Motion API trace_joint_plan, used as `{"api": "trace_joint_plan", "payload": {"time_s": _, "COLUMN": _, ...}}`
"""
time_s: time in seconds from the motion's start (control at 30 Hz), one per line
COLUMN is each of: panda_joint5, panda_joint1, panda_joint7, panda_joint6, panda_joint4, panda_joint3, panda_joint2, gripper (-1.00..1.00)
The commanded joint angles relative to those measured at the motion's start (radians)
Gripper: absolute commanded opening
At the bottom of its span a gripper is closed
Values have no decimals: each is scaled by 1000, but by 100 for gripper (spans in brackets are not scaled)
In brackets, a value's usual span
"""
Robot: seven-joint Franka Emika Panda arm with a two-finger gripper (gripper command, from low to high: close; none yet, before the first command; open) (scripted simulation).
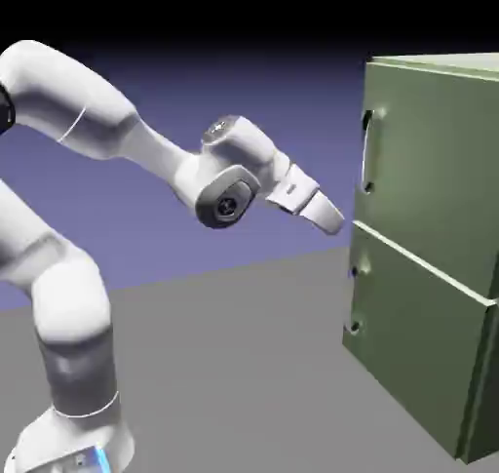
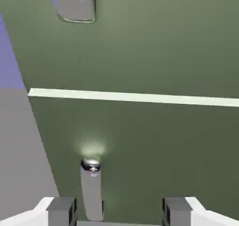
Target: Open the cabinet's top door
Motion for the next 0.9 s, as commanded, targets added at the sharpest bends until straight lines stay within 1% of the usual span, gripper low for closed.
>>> {"api": "trace_joint_plan", "payload": {"time_s": 0.0, "panda_joint5": 44, "panda_joint1": 32, "panda_joint7": 28, "panda_joint6": -8, "panda_joint4": 5, "panda_joint3": -33, "panda_joint2": 31, "gripper": 0}}
{"api": "trace_joint_plan", "payload": {"time_s": 0.87, "panda_joint5": 1174, "panda_joint1": 874, "panda_joint7": 749, "panda_joint6": -205, "panda_joint4": 143, "panda_joint3": -903, "panda_joint2": 841, "gripper": 0}}
